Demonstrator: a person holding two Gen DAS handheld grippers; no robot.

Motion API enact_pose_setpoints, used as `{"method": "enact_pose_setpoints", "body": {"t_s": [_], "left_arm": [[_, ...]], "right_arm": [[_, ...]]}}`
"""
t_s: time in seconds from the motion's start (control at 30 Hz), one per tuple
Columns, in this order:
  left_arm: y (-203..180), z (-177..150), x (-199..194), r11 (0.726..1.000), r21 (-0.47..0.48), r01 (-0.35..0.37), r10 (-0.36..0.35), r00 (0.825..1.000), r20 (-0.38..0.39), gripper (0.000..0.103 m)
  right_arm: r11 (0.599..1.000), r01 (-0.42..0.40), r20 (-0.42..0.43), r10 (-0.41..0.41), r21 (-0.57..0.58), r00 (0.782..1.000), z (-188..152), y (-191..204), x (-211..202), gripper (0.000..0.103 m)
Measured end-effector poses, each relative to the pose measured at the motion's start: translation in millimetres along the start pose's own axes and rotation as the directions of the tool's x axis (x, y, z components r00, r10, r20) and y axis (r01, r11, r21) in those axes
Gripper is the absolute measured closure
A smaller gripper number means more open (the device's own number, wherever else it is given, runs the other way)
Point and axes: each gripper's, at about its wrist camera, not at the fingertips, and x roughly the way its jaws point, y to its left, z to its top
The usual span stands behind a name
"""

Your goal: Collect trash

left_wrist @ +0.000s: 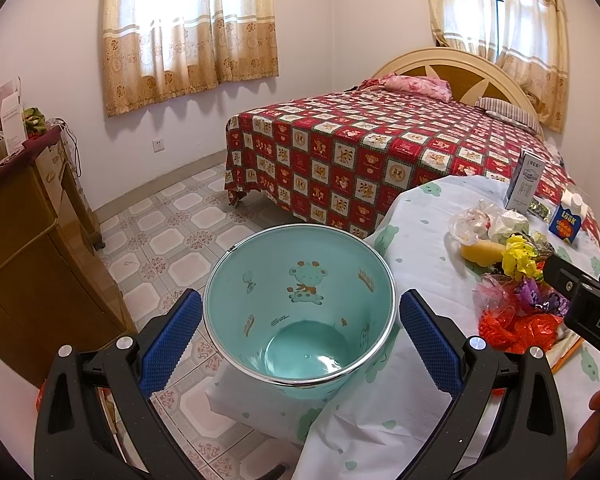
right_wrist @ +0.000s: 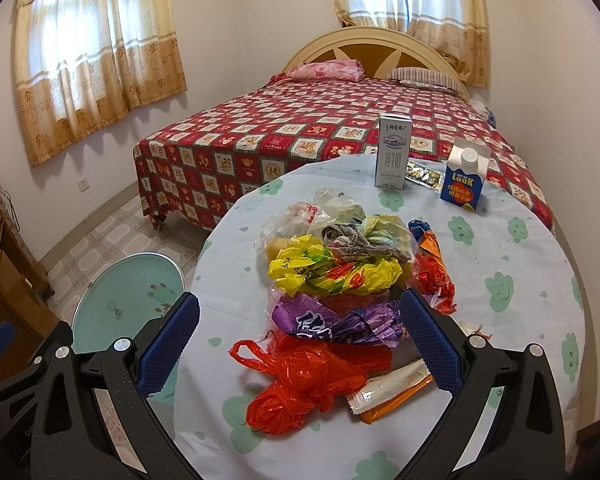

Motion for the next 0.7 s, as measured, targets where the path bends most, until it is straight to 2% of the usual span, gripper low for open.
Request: {"method": "enact_pose_setpoints", "body": {"t_s": [0.7], "left_arm": [[-11.7, 2.7, -3.4, 1.000, 0.023, 0.007, -0.007, 1.000, 0.006, 0.006]], "right_arm": [[1.000, -0.012, -0.014, 0.012, 0.013, 1.000, -3.8, -7.9, 3.0, 0.005]]}}
